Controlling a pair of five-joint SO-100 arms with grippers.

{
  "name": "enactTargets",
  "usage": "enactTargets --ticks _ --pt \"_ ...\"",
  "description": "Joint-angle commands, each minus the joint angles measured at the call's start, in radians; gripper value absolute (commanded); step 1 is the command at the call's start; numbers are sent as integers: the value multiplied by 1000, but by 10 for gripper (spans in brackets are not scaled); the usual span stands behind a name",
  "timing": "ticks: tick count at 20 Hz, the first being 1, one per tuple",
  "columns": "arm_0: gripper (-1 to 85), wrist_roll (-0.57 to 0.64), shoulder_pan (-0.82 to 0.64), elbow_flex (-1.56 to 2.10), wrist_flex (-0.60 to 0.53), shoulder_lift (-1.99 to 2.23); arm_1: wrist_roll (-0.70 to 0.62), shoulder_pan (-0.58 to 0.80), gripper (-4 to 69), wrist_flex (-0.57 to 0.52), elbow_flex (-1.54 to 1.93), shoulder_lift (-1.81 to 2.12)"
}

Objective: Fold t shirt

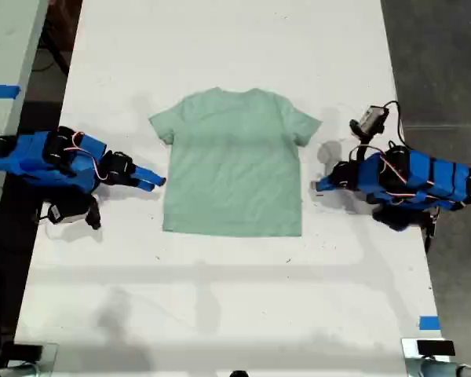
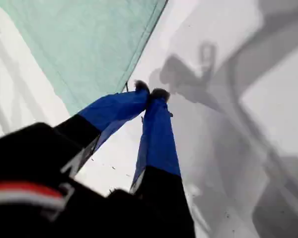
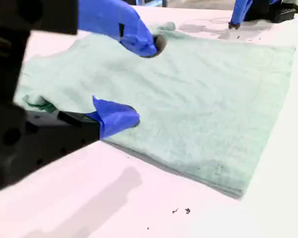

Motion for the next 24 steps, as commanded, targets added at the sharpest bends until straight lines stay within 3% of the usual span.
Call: enactTargets --ticks 1,5,7,9,11,12,17,23,24 --pt "187 6 -12 0 0 8 41 -54 17 -9 44 8" --pt "187 6 -12 0 0 8 54 -29 17 46 -17 3" --pt "187 6 -12 0 0 8 -80 75 28 75 -112 -9" --pt "187 6 -12 0 0 8 -285 275 120 51 -281 -170" --pt "187 6 -12 0 0 8 -477 499 200 -31 -489 -549" --pt "187 6 -12 0 0 8 -525 543 221 -75 -594 -727" --pt "187 6 -12 0 0 8 -680 799 230 -293 -911 -1330" --pt "187 6 -12 0 0 8 -749 838 246 -453 -1129 -1799" --pt "187 6 -12 0 0 8 -756 842 218 -469 -1131 -1830"
